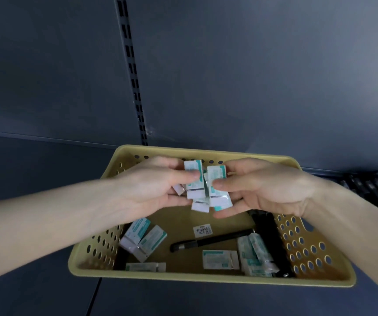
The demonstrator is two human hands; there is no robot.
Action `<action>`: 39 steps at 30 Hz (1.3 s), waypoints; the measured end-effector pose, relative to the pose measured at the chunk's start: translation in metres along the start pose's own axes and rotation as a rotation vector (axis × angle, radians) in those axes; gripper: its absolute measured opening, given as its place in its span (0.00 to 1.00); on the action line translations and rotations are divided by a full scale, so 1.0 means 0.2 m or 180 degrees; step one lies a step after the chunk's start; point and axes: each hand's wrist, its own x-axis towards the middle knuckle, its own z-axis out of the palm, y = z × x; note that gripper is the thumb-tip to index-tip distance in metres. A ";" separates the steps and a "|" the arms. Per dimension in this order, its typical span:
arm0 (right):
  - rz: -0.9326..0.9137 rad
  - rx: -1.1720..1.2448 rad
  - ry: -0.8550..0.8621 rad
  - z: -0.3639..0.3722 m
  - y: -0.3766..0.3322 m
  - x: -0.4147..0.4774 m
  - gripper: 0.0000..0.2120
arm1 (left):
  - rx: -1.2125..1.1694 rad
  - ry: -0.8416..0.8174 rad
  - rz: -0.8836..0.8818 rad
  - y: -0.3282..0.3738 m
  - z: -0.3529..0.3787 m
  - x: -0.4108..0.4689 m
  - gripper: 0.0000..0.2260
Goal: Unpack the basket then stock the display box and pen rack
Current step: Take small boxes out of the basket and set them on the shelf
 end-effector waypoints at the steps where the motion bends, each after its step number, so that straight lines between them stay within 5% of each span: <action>1: -0.0030 0.0096 0.0034 0.00 0.00 0.00 0.18 | -0.0140 0.0077 0.0053 -0.01 0.01 0.00 0.12; 8: -0.0106 -0.0033 0.0376 0.00 0.03 0.01 0.15 | 0.0448 0.0268 0.0298 -0.02 0.00 -0.03 0.10; 14: -0.0161 -0.0817 0.0432 -0.01 0.05 0.00 0.18 | 0.3139 -0.0239 -0.0199 0.01 -0.11 -0.09 0.08; 17: -0.0065 -0.1286 0.0309 0.00 0.05 0.01 0.17 | 0.3849 -0.0766 -0.0592 -0.01 -0.10 -0.09 0.09; 22: 0.0042 -0.1887 0.0266 0.01 0.06 0.01 0.12 | 0.4870 -0.0796 -0.0578 -0.03 -0.09 -0.05 0.11; 39: 0.0031 -0.2227 0.0247 0.03 0.06 0.01 0.14 | 0.4989 -0.0733 -0.0475 -0.09 -0.04 -0.06 0.09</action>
